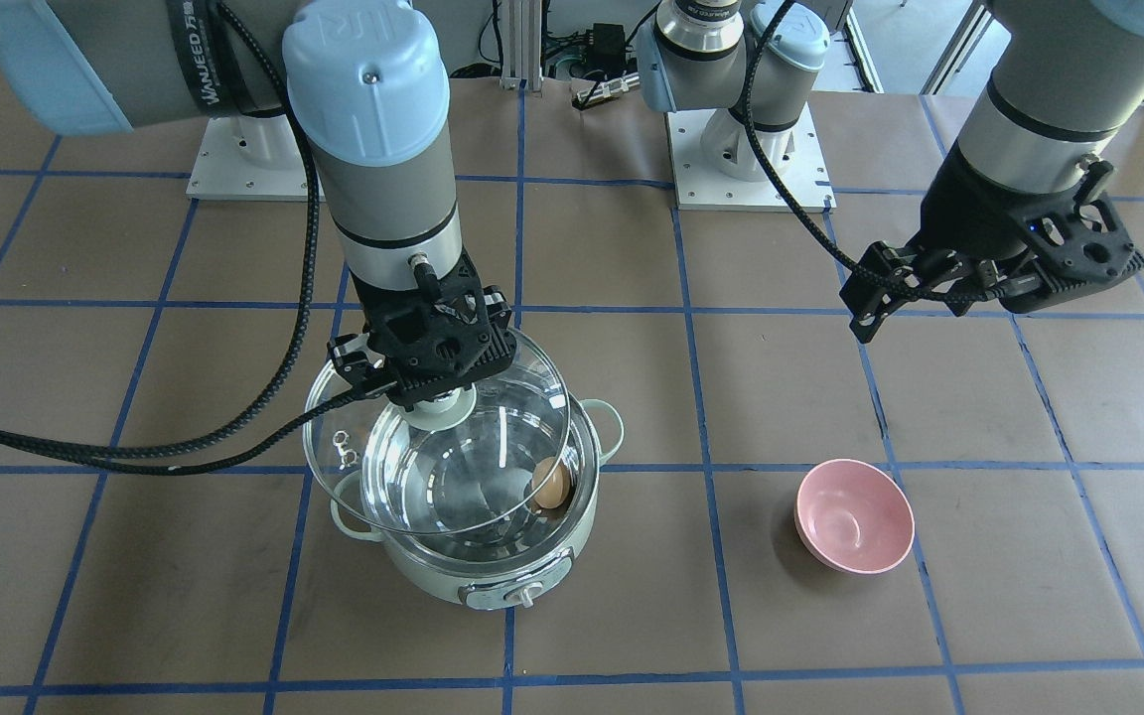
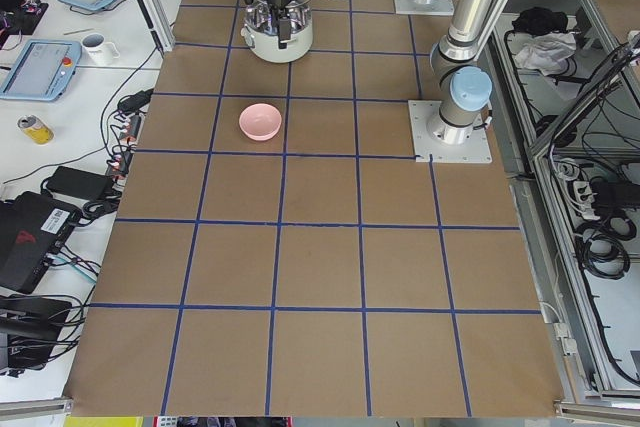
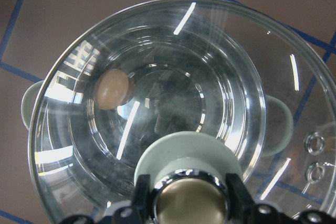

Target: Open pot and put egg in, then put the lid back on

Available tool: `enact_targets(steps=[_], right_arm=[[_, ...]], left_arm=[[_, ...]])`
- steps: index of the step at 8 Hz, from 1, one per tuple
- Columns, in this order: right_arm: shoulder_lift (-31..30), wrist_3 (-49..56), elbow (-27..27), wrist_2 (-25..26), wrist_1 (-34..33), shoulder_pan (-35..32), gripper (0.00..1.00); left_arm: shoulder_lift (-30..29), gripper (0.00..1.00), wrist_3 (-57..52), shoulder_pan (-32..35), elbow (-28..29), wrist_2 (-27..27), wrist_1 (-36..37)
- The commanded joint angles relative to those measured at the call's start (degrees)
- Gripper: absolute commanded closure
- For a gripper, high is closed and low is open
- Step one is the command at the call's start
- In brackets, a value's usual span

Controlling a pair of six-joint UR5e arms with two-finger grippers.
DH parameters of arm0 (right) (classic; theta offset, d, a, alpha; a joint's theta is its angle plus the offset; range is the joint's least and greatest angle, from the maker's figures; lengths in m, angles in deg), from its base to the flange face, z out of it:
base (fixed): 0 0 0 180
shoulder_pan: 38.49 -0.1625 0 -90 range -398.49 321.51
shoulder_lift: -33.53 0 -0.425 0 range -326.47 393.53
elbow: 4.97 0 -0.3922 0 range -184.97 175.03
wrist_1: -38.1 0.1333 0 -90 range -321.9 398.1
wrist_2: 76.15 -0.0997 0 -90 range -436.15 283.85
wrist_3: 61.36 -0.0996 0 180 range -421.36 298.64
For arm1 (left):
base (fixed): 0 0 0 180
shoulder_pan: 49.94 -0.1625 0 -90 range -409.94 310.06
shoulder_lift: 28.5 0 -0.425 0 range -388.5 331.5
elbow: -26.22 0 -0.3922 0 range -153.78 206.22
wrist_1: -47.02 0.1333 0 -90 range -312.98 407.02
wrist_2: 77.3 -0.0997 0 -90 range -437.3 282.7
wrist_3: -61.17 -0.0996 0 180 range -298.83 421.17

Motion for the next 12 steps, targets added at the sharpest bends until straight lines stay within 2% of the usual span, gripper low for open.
enact_targets(steps=[1, 4, 6, 7, 12], right_arm=[[4.2, 1.6, -2.8, -2.7, -0.6, -0.6, 1.00], [6.0, 1.7, -2.8, -4.6, -0.5, -0.7, 1.00], [6.4, 1.7, -2.3, -4.6, -0.1, -0.7, 1.00], [6.7, 1.8, -2.4, -4.6, -0.1, -0.6, 1.00], [7.8, 2.2, -2.1, -4.6, -0.3, -0.7, 1.00]], left_arm=[[0.6, 0.00, -2.2, 0.3, -0.5, -1.7, -0.8], [0.9, 0.00, -6.3, 6.8, 0.1, -1.4, -0.4], [0.7, 0.00, -6.3, 7.1, -0.3, -1.1, -0.3], [0.6, 0.00, -6.7, 7.2, -0.3, 2.1, 0.0], [1.7, 0.00, -7.6, 7.2, -1.2, 2.1, -0.3]])
